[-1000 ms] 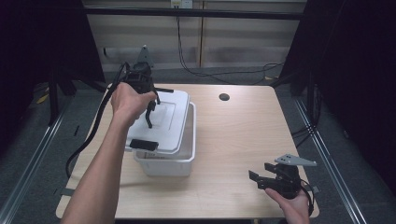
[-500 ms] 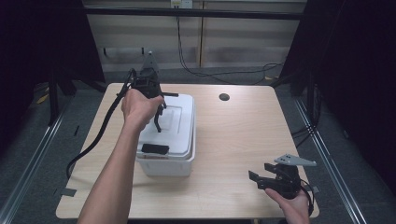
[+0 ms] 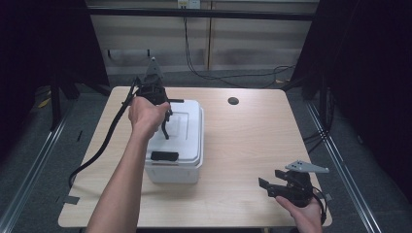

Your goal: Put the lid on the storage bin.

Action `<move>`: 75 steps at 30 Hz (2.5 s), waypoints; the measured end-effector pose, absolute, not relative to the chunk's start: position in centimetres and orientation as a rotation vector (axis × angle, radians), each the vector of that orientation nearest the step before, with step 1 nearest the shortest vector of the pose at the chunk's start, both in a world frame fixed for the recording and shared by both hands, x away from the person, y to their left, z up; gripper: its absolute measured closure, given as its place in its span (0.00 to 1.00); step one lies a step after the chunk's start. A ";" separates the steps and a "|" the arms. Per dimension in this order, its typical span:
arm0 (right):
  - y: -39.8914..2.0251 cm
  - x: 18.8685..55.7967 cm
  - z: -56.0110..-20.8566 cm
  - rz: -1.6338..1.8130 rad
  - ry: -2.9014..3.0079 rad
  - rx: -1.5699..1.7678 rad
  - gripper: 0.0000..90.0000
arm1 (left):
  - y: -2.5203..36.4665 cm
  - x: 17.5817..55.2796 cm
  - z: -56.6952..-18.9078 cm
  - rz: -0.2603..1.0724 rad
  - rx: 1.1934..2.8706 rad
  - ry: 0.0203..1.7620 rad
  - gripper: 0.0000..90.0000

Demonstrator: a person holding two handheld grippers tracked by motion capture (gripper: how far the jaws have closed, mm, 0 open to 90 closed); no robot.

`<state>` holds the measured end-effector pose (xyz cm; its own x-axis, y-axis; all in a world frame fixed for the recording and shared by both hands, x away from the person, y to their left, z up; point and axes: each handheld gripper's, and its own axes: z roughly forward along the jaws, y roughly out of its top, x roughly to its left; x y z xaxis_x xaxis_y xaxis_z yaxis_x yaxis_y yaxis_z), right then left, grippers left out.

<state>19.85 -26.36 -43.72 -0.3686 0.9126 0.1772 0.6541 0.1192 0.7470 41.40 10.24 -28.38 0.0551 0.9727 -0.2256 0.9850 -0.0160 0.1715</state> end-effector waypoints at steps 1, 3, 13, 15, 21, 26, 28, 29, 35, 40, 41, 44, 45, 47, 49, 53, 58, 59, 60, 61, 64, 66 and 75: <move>-26.4 19.9 -43.7 1.111 2.077 1.531 0.30 | 10.4 41.4 -28.4 -0.079 2.056 1.971 0.94; -26.4 19.9 -43.7 1.112 2.078 1.531 0.30 | 10.3 41.5 -28.6 -0.087 2.062 1.967 0.94; -26.4 19.9 -43.8 1.112 2.081 1.531 0.30 | 9.8 41.4 -29.1 -0.086 2.062 1.963 0.94; -26.4 19.9 -43.8 1.112 2.082 1.533 0.30 | 9.6 41.3 -29.3 -0.075 2.068 1.973 0.94; -26.4 19.9 -43.8 1.111 2.083 1.534 0.30 | 9.2 41.3 -29.8 -0.075 2.091 1.966 0.94; -26.4 19.9 -43.8 1.113 2.083 1.533 0.30 | 9.2 41.4 -29.9 -0.076 2.097 1.967 0.94; -26.4 19.9 -43.8 1.111 2.083 1.535 0.30 | 9.4 41.4 -30.1 -0.081 2.102 1.966 0.94; -26.4 19.9 -43.8 1.111 2.083 1.532 0.30 | 9.4 41.4 -30.2 -0.085 2.120 1.955 0.94; -26.3 19.9 -43.8 1.112 2.085 1.528 0.30 | 9.6 41.5 -30.3 -0.085 2.140 1.939 0.93; -26.3 19.9 -43.8 1.111 2.083 1.533 0.30 | 9.7 41.6 -30.4 -0.090 2.158 1.919 0.91; -26.3 19.9 -43.8 1.111 2.081 1.530 0.30 | 9.8 41.6 -30.6 -0.083 2.170 1.912 0.90; -26.4 19.9 -43.8 1.112 2.080 1.531 0.30 | 10.1 41.7 -31.0 -0.105 2.158 1.900 0.87; -26.4 19.9 -43.8 1.112 2.080 1.531 0.30 | 10.1 41.7 -31.0 -0.105 2.158 1.900 0.87; -26.4 19.9 -43.8 1.112 2.081 1.535 0.30 | 10.5 41.9 -31.3 -0.096 2.154 1.895 0.85; -26.4 19.9 -43.8 1.112 2.081 1.535 0.30 | 10.7 42.0 -31.3 -0.124 2.152 1.859 0.81; -26.4 19.9 -43.8 1.112 2.080 1.536 0.30 | 11.0 42.1 -31.3 -0.138 2.144 1.842 0.74; -26.3 19.8 -43.8 1.112 2.083 1.534 0.30 | 12.0 42.4 -31.9 -0.138 2.168 1.838 0.59; -26.4 19.9 -43.8 1.112 2.082 1.531 0.30 | 12.2 42.4 -32.0 -0.131 2.161 1.828 0.49; -26.4 19.9 -43.8 1.112 2.083 1.531 0.30 | 12.3 42.5 -32.0 -0.148 2.166 1.813 0.46; -26.4 19.9 -43.8 1.112 2.083 1.531 0.30 | 12.5 42.5 -32.0 -0.156 2.171 1.803 0.46; -26.4 19.9 -43.8 1.112 2.084 1.531 0.30 | 12.7 42.6 -31.8 -0.164 2.218 1.752 0.41; -26.3 19.9 -43.8 1.110 2.086 1.531 0.30 | 12.8 42.6 -31.6 -0.182 2.206 1.725 0.32; -26.4 19.9 -43.8 1.109 2.088 1.532 0.30 | 13.8 42.1 -30.2 -0.167 2.210 1.520 0.18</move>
